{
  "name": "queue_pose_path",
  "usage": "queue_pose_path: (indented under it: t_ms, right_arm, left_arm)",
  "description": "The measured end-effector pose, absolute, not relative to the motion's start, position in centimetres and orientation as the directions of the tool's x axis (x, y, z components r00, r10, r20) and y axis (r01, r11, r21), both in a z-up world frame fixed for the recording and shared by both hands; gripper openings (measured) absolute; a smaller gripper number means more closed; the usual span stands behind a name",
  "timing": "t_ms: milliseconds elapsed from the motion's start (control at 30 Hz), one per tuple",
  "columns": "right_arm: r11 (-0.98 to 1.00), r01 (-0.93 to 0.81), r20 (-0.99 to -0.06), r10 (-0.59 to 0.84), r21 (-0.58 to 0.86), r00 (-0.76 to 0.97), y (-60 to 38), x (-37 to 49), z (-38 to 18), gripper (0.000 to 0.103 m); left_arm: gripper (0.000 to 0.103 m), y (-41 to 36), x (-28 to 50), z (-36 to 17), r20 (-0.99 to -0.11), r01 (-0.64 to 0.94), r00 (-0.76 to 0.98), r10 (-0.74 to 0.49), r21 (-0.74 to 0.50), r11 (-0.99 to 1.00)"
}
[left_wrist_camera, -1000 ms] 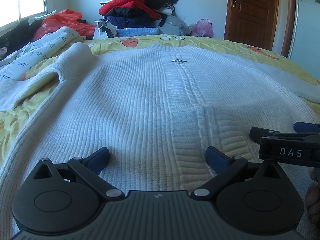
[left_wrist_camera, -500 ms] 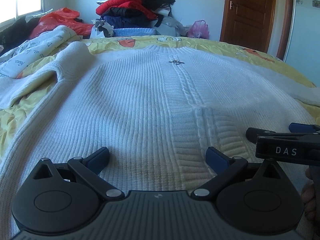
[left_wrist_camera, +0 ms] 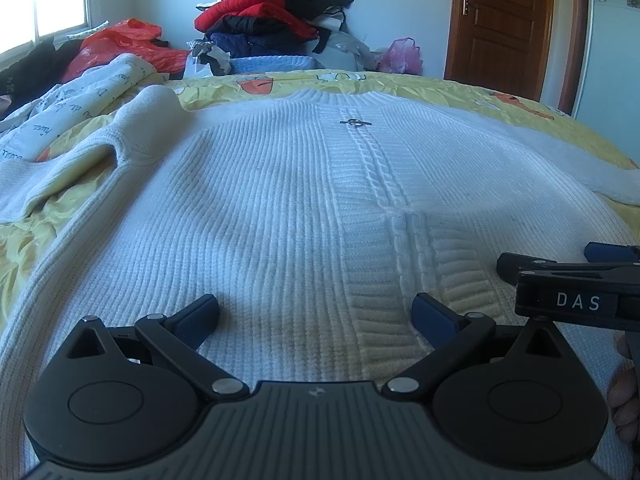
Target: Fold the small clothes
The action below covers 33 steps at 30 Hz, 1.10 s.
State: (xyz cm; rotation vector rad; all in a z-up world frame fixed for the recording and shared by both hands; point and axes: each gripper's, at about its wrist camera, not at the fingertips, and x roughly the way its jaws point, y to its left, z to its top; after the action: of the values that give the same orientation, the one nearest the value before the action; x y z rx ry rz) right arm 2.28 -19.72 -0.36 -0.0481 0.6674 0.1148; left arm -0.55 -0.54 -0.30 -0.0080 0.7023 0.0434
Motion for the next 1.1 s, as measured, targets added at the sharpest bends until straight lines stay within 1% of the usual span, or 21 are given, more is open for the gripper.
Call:
queue_pose_path:
  t_ms: [100,167,233,300,367,433,467,500,600,667,700,767,833,867,933,1067,1100]
  right_arm:
    - [0.992,-0.123,-0.621,0.091,-0.009,0.779,-19.7,2.3,-0.4,0.103]
    - [0.988,-0.152,-0.63,0.117,-0.002,0.768,-20.1,2.3,-0.1,0.103]
    - [0.979,-0.199,-0.653,0.174,0.037,0.737,-21.3,2.8,0.6,0.101]
    - [0.974,-0.194,-0.644,0.224,0.118,0.732,-23.5,2.7,1.7,0.102]
    - [0.96,-0.168,-0.592,0.272,0.226,0.759,-27.1,2.4,3.1,0.103]
    - [0.917,-0.171,-0.499,0.344,0.36,0.796,-31.6,2.2,4.4,0.103]
    - [0.892,-0.155,-0.449,0.357,0.425,0.819,-34.2,2.3,4.8,0.103]
    - [0.869,-0.12,-0.413,0.344,0.479,0.843,-37.0,2.5,5.1,0.103]
    - [0.803,0.033,-0.377,0.242,0.595,0.894,-45.1,4.0,5.2,0.102]
    - [0.745,0.144,-0.362,0.139,0.652,0.922,-50.2,4.5,4.6,0.097]
    - [0.722,0.19,-0.36,0.087,0.666,0.929,-52.5,4.7,4.2,0.093]
    - [0.697,0.271,-0.377,-0.002,0.663,0.926,-56.2,5.5,3.5,0.09]
    - [0.686,0.329,-0.399,-0.061,0.649,0.915,-59.1,6.4,2.6,0.08]
    - [0.676,0.366,-0.419,-0.092,0.64,0.903,-60.3,6.9,2.1,0.078]
    - [0.656,0.386,-0.423,-0.11,0.649,0.899,-62.0,7.6,1.2,0.07]
    - [0.606,0.412,-0.432,-0.122,0.681,0.894,-63.8,8.9,-0.3,0.068]
    - [0.593,0.415,-0.429,-0.127,0.69,0.894,-64.2,9.1,-0.5,0.065]
  left_arm:
    - [0.103,-0.6,-0.6,-0.3,-0.645,-0.047,0.763,0.043,0.011,0.999]
    - [0.103,-0.6,-0.5,-0.3,-0.646,-0.048,0.762,0.044,0.012,0.999]
    - [0.103,-0.6,-0.5,-0.3,-0.647,-0.049,0.761,0.046,0.014,0.999]
    - [0.103,-0.6,-0.5,-0.3,-0.646,-0.049,0.762,0.046,0.013,0.999]
    - [0.103,-0.6,-0.5,-0.2,-0.646,-0.049,0.762,0.047,0.014,0.999]
    - [0.103,-0.7,-0.5,-0.2,-0.646,-0.051,0.762,0.049,0.015,0.999]
    - [0.103,-0.7,-0.5,-0.2,-0.646,-0.051,0.762,0.049,0.016,0.999]
    - [0.103,-0.7,-0.5,-0.2,-0.646,-0.051,0.762,0.05,0.016,0.999]
    - [0.103,-0.7,-0.5,-0.2,-0.646,-0.054,0.761,0.054,0.02,0.998]
    - [0.103,-0.7,-0.5,-0.2,-0.646,-0.054,0.761,0.054,0.019,0.998]
    - [0.103,-0.8,-0.5,-0.2,-0.646,-0.054,0.761,0.054,0.019,0.998]
    - [0.103,-0.7,-0.5,-0.2,-0.646,-0.054,0.761,0.054,0.02,0.998]
    - [0.103,-0.7,-0.5,-0.2,-0.647,-0.053,0.761,0.053,0.019,0.998]
    - [0.103,-0.7,-0.5,-0.2,-0.647,-0.053,0.761,0.053,0.02,0.998]
    - [0.103,-0.7,-0.5,-0.2,-0.647,-0.053,0.761,0.053,0.02,0.998]
    - [0.103,-0.7,-0.5,-0.2,-0.647,-0.053,0.761,0.053,0.02,0.998]
    - [0.103,-0.7,-0.5,-0.2,-0.647,-0.053,0.761,0.053,0.02,0.998]
